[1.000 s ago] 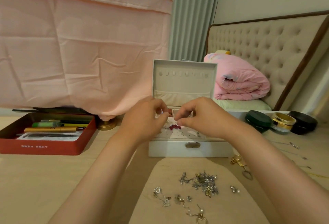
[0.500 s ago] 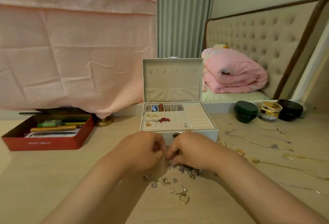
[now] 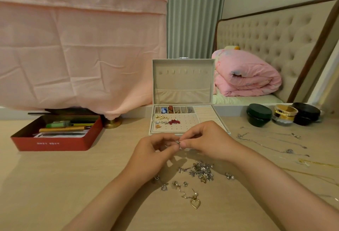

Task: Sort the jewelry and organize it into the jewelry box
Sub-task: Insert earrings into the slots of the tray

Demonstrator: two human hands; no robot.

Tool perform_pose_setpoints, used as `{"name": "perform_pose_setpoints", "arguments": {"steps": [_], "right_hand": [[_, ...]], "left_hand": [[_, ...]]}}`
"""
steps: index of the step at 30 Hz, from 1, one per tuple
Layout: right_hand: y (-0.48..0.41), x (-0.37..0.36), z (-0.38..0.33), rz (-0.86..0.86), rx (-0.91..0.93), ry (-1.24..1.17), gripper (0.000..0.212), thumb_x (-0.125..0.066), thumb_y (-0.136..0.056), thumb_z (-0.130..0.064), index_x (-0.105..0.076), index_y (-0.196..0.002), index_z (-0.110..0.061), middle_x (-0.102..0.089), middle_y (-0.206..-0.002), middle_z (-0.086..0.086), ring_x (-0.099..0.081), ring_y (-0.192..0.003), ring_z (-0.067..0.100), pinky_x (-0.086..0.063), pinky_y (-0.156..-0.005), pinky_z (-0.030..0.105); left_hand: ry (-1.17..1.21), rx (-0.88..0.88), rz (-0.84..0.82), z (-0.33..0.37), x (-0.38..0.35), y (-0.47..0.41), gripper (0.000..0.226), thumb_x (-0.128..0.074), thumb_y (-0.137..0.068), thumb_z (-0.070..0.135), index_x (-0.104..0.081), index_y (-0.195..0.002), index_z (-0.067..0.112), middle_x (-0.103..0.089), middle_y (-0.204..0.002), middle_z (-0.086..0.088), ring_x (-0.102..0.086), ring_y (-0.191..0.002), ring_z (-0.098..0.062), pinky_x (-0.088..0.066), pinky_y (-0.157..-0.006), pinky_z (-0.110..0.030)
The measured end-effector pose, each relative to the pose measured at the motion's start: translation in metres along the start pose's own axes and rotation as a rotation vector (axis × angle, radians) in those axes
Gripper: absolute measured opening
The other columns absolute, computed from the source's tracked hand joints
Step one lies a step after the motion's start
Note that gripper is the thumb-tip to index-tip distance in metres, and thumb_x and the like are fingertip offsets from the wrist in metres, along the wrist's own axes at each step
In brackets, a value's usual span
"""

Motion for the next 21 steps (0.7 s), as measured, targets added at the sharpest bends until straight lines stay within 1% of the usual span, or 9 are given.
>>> {"name": "perform_pose_setpoints", "arguments": {"steps": [2,4,6,9,13,14,16,17,21], "right_hand": [[0.001,-0.001,-0.002,0.024,0.01,-0.045,0.015,-0.085,-0.078,-0.008,-0.081,-0.083,-0.021,-0.073,-0.067,-0.009,-0.062,-0.06,-0.005,-0.046,-0.06,0.011],[0.002,-0.002,-0.006,0.046,0.04,-0.058,0.018,-0.086,-0.076,-0.005,-0.081,-0.084,-0.021,-0.075,-0.072,-0.005,-0.064,-0.064,-0.001,-0.05,-0.064,0.014],[0.004,-0.001,-0.011,0.076,0.083,-0.052,0.02,-0.086,-0.076,-0.004,-0.081,-0.082,-0.022,-0.076,-0.076,-0.002,-0.064,-0.065,0.002,-0.051,-0.065,0.016],[0.005,0.001,-0.015,0.116,0.129,-0.071,0.021,-0.087,-0.075,-0.005,-0.081,-0.076,-0.025,-0.076,-0.075,0.001,-0.061,-0.063,0.01,-0.051,-0.063,0.023],[0.006,0.001,-0.016,0.147,0.154,-0.064,0.019,-0.088,-0.073,-0.012,-0.08,-0.073,-0.029,-0.073,-0.073,0.015,-0.051,-0.059,0.017,-0.044,-0.059,0.029],[0.006,0.001,-0.017,0.138,0.156,-0.066,0.019,-0.088,-0.074,-0.011,-0.08,-0.074,-0.028,-0.072,-0.071,0.012,-0.05,-0.057,0.015,-0.043,-0.058,0.027],[0.006,-0.001,-0.02,0.086,0.152,-0.073,0.022,-0.085,-0.076,-0.004,-0.079,-0.077,-0.025,-0.07,-0.063,-0.003,-0.045,-0.053,0.01,-0.041,-0.054,0.022],[0.007,-0.003,-0.02,0.052,0.146,-0.09,0.027,-0.082,-0.077,0.001,-0.078,-0.081,-0.025,-0.07,-0.064,-0.009,-0.043,-0.053,0.011,-0.04,-0.054,0.021],[0.007,-0.005,-0.016,-0.008,0.134,-0.19,0.03,-0.074,-0.083,0.007,-0.075,-0.097,-0.02,-0.076,-0.083,0.0,-0.05,-0.063,0.023,-0.048,-0.059,0.026]], "left_hand": [[0.096,0.023,0.032,-0.001,0.002,-0.001,0.021,-0.078,-0.082,0.005,-0.076,-0.099,0.017,-0.077,-0.085,-0.005,-0.072,-0.077,-0.023,-0.06,-0.07,-0.03],[0.171,0.035,0.071,0.001,0.004,0.001,0.016,-0.076,-0.082,0.001,-0.075,-0.095,0.01,-0.076,-0.078,-0.005,-0.068,-0.065,-0.009,-0.051,-0.056,-0.016],[0.227,0.04,0.091,0.003,0.004,0.003,0.013,-0.075,-0.082,-0.001,-0.074,-0.092,0.007,-0.074,-0.071,-0.003,-0.063,-0.058,-0.003,-0.044,-0.051,-0.012],[0.294,0.052,0.089,0.001,0.002,0.004,0.016,-0.075,-0.082,-0.002,-0.072,-0.095,0.006,-0.074,-0.075,-0.003,-0.064,-0.06,-0.003,-0.044,-0.052,-0.011],[0.324,0.056,0.071,0.001,0.0,0.005,0.02,-0.076,-0.08,-0.003,-0.071,-0.096,0.008,-0.074,-0.079,0.0,-0.064,-0.065,-0.005,-0.043,-0.052,-0.012],[0.329,0.054,0.072,0.001,0.0,0.005,0.019,-0.075,-0.08,-0.003,-0.071,-0.095,0.009,-0.074,-0.078,0.0,-0.064,-0.064,-0.006,-0.043,-0.051,-0.013],[0.341,0.043,0.085,0.001,0.003,0.004,0.019,-0.074,-0.081,-0.004,-0.07,-0.094,0.009,-0.073,-0.079,0.0,-0.063,-0.065,-0.006,-0.044,-0.053,-0.012],[0.344,0.033,0.09,0.002,0.005,0.003,0.019,-0.074,-0.082,-0.004,-0.069,-0.095,0.01,-0.073,-0.08,-0.001,-0.063,-0.066,-0.007,-0.045,-0.053,-0.012],[0.334,0.009,0.075,0.003,0.007,0.001,0.022,-0.071,-0.085,-0.005,-0.065,-0.1,0.009,-0.072,-0.081,-0.002,-0.058,-0.062,-0.008,-0.044,-0.052,-0.013]]}}
Point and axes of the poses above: each hand's wrist, its own y-axis away from the middle knuckle, its own x-axis out of the back of the hand, z = x × y, the point moved 8 cm from there along -y, towards the middle knuckle
